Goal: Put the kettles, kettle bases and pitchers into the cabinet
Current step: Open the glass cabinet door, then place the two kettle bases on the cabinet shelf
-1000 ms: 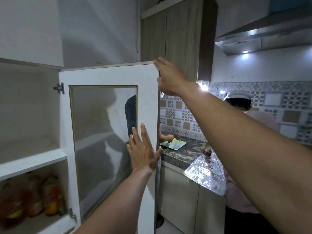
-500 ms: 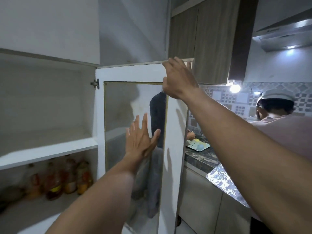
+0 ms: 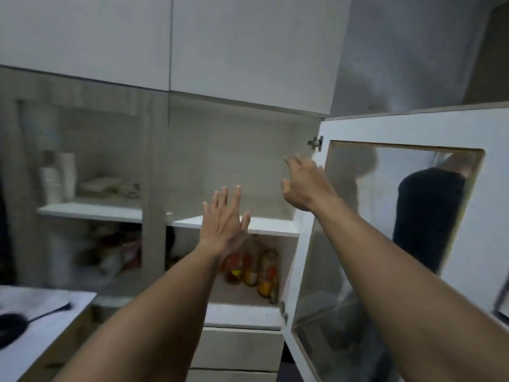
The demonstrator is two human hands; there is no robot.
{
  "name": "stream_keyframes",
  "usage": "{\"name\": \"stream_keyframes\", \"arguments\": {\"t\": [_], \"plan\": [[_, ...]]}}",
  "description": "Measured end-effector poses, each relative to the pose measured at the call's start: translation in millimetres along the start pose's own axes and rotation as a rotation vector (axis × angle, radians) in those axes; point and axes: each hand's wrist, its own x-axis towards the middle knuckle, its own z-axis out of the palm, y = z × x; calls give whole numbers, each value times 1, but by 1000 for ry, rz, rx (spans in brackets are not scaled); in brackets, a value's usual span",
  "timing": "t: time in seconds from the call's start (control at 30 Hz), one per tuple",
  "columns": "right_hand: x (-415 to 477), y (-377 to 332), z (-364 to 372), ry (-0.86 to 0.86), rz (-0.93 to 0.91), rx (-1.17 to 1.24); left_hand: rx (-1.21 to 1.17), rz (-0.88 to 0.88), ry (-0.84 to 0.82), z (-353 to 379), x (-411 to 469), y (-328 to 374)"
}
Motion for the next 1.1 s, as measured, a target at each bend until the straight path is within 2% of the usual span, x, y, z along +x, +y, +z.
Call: {"name": "stream_keyframes", "arguments": {"t": [0.27,0.57,0.87,1.1], "plan": [[52,-150,111,-137,-222,240,214,-288,21,-52,-32,-161],[79,-312,199,-294,-415,396,318,-554,56,-89,-82,-312],[78,-454,289,-458,-613,470,394,-809,53,-103,-147,-435],[76,-544,373,-586,-751,457,382,-969,37,-83,-183,-507]]}}
